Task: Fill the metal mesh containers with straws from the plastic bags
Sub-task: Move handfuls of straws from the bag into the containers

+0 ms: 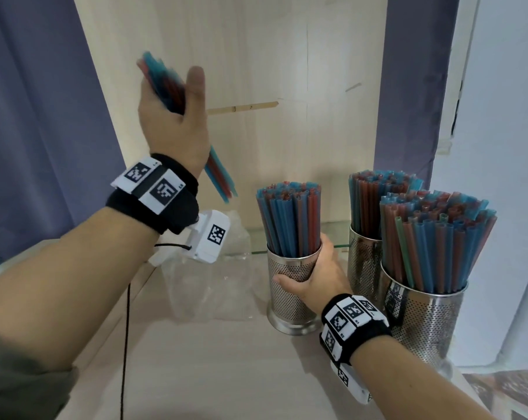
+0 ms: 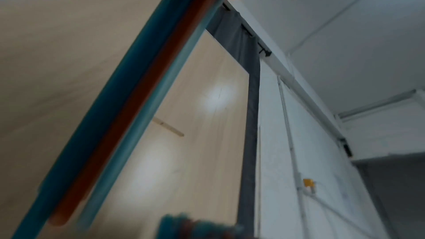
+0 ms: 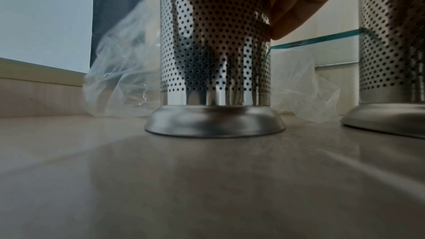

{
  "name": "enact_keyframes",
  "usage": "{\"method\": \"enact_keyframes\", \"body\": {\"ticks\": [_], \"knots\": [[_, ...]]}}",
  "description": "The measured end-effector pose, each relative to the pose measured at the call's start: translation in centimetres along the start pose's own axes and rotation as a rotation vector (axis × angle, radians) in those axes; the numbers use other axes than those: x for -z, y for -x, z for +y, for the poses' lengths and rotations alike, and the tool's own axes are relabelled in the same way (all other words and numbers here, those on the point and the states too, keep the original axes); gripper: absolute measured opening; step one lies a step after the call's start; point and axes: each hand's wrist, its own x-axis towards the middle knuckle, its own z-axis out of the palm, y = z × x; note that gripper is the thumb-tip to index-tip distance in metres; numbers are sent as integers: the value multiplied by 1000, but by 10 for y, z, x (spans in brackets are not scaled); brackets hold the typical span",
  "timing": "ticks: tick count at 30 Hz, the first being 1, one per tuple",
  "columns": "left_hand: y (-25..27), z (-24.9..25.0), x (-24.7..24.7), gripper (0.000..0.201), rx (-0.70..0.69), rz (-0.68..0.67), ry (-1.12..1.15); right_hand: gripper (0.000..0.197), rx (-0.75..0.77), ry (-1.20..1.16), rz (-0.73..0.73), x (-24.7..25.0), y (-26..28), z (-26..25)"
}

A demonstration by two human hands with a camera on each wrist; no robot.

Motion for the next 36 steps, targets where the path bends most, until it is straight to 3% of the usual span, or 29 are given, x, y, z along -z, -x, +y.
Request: {"method": "enact_keyframes", "body": {"ticks": [3,6,13,15,18,22,28,36], "knots": [[-6,10,-1,24,-7,34,105,108,4,1,5,1,1,-1],[0,22,-3,25,-34,-72,173,107,3,15,8,3,2,-3],[8,43,-6,27,-318,-173,153,109,-3,16,2,2,3,-3],[7,44,-8,28,-267,-254,124,108,0,3,2,2,2,-3],[10,40,-11,30,-20,-352,167,107,2,-21,-5,1,1,-1],[11,28,-16,32,204,-319,300,107,5,-20,-4,0,1,0],[29,15,-25,25,227,-90,293,107,4,-20,-3,-1,0,3],[64,-14,-32,27,216,-64,205,113,-30,-6,-11,-4,-3,8]]}}
